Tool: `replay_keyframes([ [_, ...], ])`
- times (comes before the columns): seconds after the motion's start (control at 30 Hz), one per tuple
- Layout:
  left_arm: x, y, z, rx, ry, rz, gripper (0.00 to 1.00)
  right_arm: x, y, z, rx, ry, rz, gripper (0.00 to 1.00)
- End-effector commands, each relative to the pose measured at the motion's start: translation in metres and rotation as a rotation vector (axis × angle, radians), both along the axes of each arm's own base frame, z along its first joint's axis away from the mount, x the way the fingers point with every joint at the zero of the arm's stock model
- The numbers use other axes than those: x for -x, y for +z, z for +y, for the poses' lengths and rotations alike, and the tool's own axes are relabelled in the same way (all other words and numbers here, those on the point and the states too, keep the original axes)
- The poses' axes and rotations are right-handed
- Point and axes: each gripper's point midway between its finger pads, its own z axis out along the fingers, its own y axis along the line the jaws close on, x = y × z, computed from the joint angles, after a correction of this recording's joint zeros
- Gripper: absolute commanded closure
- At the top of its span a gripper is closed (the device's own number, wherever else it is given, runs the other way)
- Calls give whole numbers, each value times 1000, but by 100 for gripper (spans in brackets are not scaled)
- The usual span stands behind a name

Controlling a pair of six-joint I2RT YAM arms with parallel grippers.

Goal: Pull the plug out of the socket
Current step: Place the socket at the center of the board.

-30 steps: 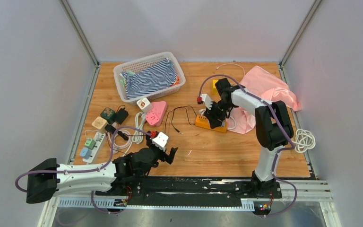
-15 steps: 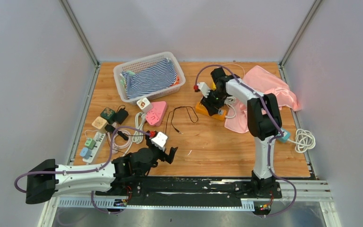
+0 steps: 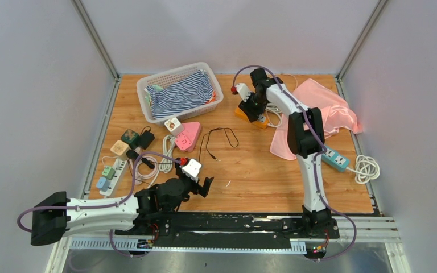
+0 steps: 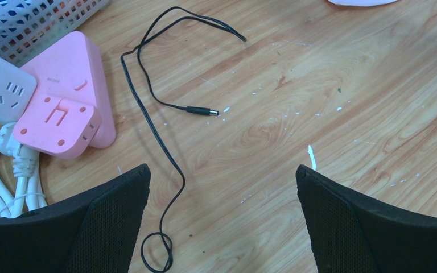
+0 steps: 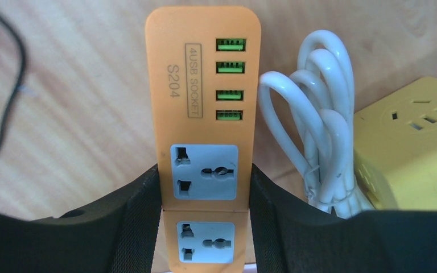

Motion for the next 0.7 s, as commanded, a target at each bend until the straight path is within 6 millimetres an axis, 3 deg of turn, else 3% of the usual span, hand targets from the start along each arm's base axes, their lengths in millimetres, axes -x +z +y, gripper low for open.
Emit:
replay_keyframes([
  [0.0,0,0,3,7,15,-4,0,-31,-7,-26,78,-96,-37,99],
  [0.13,-1,0,3,7,16,-4,0,-61,-5,-39,126,-150,-108,98],
  [0.23,-1,-1,3,4,18,-2,0,-82,-3,-48,162,-186,-166,90],
  [0.4,-1,-2,3,-1,20,-1,0,-109,2,-62,225,-219,-270,61],
  [0.5,-1,-2,3,-4,21,-1,0,-114,5,-64,232,-228,-294,49],
  [0.67,-2,-3,2,-11,21,2,0,-110,17,-63,219,-231,-301,41],
])
